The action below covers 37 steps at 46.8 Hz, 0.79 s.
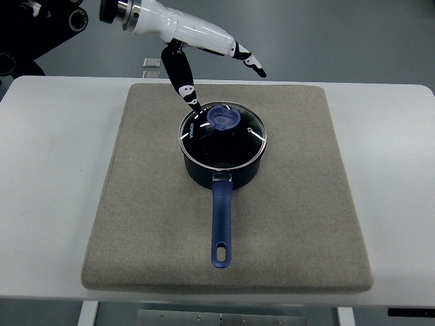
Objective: Open pot lid and place left with left hand
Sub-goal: 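Move the left hand over the pot toward the blue lid knob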
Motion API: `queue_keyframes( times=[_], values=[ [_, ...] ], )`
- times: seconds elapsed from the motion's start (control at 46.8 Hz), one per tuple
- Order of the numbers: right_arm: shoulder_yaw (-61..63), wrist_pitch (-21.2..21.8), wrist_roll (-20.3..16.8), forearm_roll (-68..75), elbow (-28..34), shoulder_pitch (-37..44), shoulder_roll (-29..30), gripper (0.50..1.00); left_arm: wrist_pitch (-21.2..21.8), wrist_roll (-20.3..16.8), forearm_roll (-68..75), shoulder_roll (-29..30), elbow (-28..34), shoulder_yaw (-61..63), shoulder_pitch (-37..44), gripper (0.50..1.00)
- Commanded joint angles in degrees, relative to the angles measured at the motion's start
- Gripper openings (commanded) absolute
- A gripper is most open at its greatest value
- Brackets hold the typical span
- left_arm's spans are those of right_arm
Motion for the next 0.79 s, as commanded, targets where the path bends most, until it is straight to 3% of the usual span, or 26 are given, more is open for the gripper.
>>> queue_keyframes(
  times=[0.0,0.77],
  values=[
    [0.00,0.00,0.06,0.00,0.00,0.00,0.00,0.917,0.29,0.00,5.22,-0.28,0.00,0.01,0.13,0.947],
    [0.00,0.00,-0.03,0.00,0.00,0.00,0.00,0.917,0.46,0.00,10.15,-1.33,-0.17,6.17,-1.89,0.939]
  ],
)
